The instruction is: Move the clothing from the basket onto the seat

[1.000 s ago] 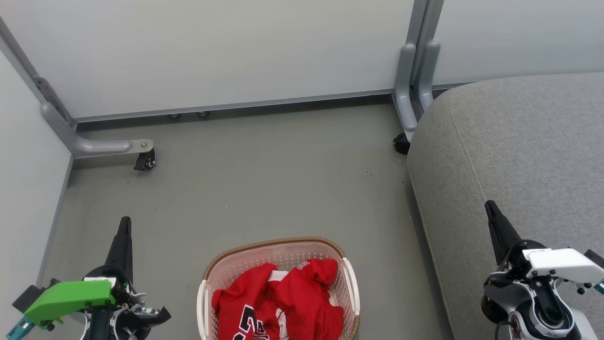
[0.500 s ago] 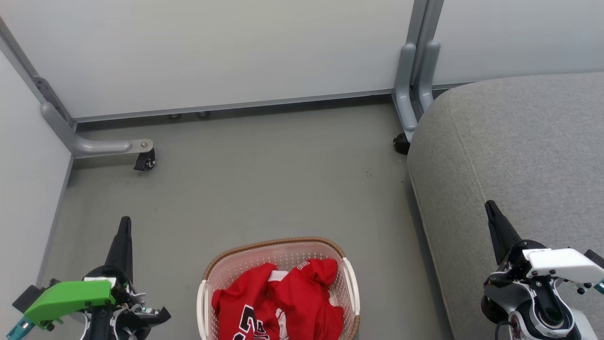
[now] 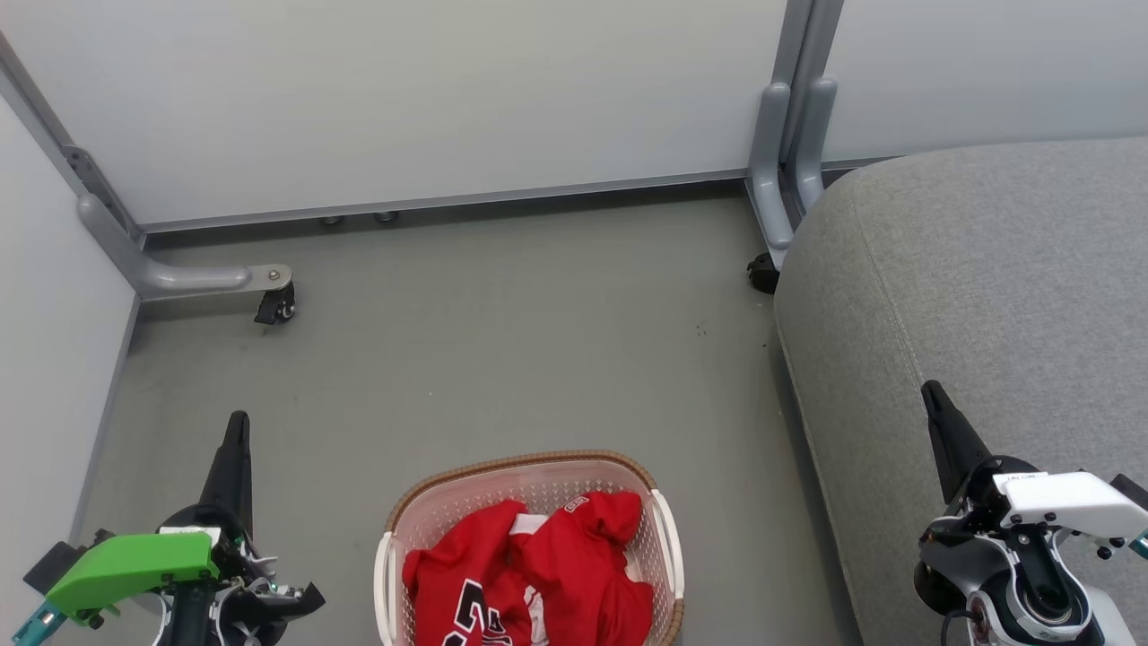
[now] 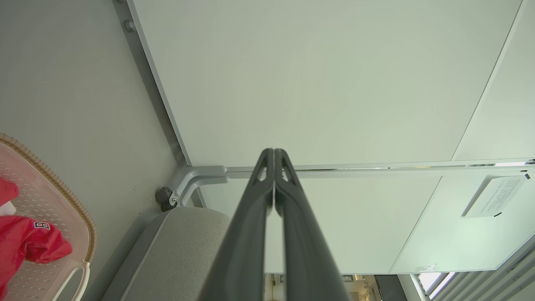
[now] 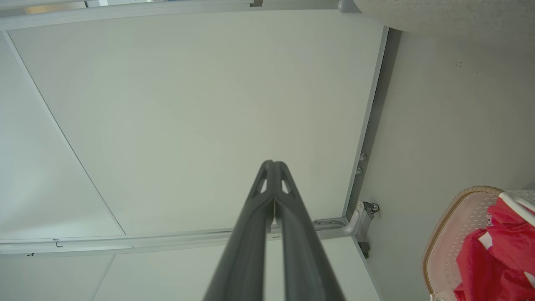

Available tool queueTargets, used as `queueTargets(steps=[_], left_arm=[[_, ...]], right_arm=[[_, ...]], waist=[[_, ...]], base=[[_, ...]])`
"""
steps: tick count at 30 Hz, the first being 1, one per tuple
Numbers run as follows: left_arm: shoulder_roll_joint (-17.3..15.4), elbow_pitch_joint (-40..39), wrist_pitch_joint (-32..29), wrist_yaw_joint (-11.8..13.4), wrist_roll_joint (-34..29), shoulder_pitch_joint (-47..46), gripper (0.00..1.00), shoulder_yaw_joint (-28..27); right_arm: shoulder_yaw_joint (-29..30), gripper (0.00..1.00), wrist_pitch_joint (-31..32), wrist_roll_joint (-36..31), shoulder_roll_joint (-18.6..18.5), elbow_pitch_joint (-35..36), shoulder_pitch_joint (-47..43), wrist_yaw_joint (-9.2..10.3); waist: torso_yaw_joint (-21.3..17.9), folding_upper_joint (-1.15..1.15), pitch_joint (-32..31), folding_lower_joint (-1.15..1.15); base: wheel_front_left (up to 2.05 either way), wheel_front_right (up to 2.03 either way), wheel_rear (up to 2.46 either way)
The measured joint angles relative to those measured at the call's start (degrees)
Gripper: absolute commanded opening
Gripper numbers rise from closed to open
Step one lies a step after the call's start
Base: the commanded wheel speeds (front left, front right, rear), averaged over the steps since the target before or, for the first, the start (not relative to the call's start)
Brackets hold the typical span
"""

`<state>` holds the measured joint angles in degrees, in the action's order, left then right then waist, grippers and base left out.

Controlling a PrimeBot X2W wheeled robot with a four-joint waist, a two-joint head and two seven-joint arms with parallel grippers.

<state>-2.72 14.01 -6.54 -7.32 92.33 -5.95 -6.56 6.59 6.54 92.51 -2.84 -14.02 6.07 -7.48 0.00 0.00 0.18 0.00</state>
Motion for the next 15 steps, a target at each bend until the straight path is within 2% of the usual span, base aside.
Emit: queueTargets(steps=[15], left_arm=[[0.0, 0.0, 0.0, 0.0, 0.0, 0.0, 0.0, 0.0]], right_arm=[[0.0, 0.0, 0.0, 0.0, 0.0, 0.0, 0.0, 0.0]], waist=[[0.0, 0.0, 0.0, 0.0]], base=[[0.0, 0.0, 0.0]])
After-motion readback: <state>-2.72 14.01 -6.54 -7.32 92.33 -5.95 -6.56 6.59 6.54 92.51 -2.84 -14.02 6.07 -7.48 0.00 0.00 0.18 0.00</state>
